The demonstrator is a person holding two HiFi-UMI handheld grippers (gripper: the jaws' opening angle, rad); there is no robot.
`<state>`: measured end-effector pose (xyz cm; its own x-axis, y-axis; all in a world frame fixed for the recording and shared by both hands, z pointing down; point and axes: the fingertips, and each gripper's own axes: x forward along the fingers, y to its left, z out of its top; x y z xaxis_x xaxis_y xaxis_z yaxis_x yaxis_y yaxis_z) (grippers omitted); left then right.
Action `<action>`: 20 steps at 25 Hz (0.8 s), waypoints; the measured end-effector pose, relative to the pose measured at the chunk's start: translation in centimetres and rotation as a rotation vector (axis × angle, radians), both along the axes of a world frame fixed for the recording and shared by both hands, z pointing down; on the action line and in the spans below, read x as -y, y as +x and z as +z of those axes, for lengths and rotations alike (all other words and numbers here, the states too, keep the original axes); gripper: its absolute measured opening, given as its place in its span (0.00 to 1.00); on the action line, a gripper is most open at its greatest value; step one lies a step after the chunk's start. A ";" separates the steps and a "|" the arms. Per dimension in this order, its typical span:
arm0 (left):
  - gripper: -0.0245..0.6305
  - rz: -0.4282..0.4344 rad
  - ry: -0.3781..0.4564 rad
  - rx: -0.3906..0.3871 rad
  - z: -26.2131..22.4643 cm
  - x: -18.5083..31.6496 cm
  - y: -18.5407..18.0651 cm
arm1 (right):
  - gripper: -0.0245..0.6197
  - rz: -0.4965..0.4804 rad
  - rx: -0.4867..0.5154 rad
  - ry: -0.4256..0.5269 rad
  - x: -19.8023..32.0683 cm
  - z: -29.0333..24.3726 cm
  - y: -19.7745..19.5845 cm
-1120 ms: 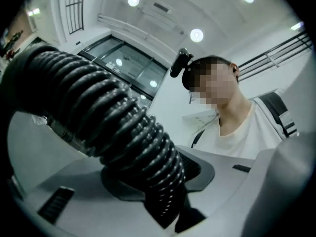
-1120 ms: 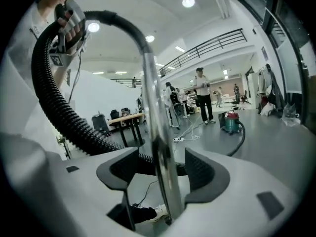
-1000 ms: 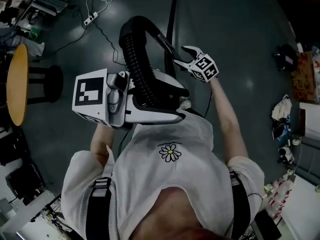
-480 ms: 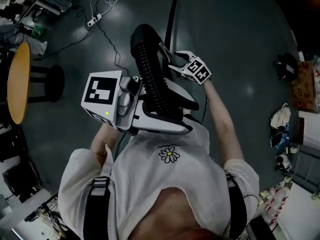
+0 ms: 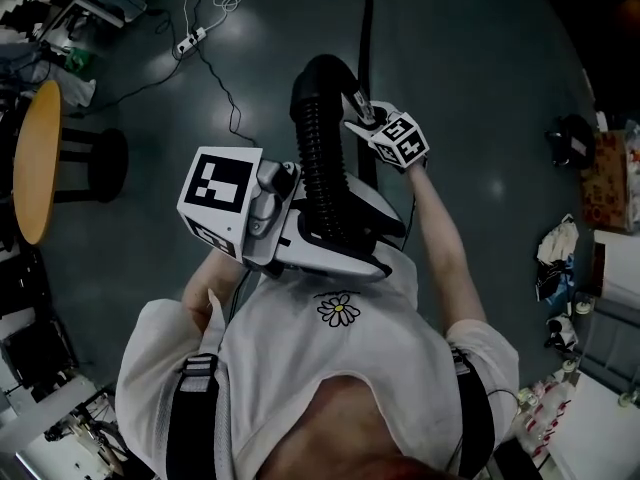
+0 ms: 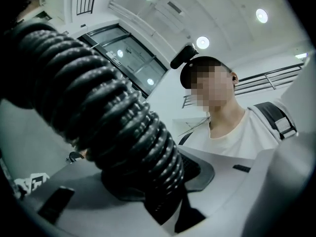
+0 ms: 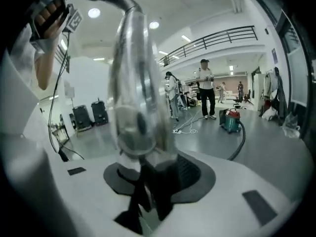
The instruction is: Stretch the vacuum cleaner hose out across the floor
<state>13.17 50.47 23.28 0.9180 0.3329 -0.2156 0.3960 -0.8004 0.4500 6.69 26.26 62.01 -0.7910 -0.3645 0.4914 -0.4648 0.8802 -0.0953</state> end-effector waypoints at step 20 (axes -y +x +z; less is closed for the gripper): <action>0.36 -0.879 -0.029 0.029 3.4 12.6 -10.7 | 0.20 0.572 -0.631 0.585 11.2 -14.6 31.2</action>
